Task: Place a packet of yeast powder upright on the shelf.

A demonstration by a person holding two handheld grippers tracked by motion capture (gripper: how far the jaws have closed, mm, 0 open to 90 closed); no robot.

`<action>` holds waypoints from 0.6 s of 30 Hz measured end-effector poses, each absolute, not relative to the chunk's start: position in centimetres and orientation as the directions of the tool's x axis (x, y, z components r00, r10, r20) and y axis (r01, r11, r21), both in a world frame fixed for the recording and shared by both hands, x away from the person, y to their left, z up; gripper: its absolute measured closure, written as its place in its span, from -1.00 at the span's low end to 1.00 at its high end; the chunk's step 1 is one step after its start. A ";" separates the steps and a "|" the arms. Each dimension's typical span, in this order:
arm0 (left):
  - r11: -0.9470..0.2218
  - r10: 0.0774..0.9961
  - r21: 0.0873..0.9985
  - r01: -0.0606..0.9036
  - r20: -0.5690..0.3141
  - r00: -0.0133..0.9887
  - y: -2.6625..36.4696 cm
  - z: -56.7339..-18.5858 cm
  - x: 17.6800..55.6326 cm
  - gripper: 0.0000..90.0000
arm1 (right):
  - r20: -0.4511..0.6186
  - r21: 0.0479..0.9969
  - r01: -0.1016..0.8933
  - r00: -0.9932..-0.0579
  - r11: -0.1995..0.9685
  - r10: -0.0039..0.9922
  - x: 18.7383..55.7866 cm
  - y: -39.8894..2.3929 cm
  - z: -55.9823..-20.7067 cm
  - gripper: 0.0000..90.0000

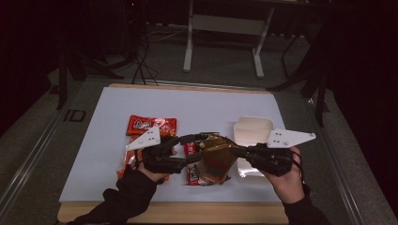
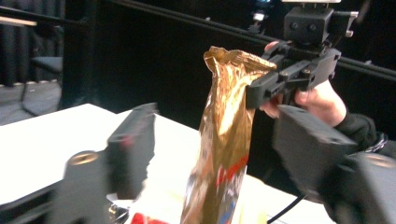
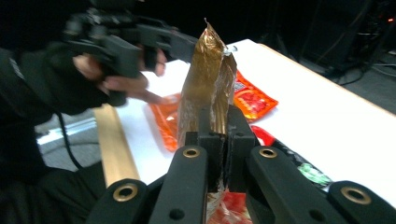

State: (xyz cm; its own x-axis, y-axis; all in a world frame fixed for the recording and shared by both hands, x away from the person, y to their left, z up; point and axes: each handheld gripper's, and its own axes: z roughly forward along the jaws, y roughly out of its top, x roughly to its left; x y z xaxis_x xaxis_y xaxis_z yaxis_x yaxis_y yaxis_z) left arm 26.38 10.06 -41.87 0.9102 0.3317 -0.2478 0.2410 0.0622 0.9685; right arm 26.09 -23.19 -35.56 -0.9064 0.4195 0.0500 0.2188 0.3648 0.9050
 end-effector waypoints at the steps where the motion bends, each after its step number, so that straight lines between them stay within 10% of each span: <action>1: 0.060 0.340 0.967 0.249 -0.254 0.905 10.4 -41.8 26.3 -0.55 | 0.046 0.904 0.216 -0.907 0.370 0.419 26.2 -23.3 -35.5 0.96; 7: -0.008 0.422 0.958 0.285 -0.255 0.870 12.1 -42.0 25.5 -0.98 | 0.036 0.909 0.207 -0.904 0.363 0.427 27.3 -24.2 -34.5 0.96; 18: -0.084 0.540 0.956 0.281 -0.193 0.820 15.0 -43.5 24.4 -0.98 | -0.020 0.919 0.164 -0.890 0.360 0.455 29.6 -26.1 -32.9 0.96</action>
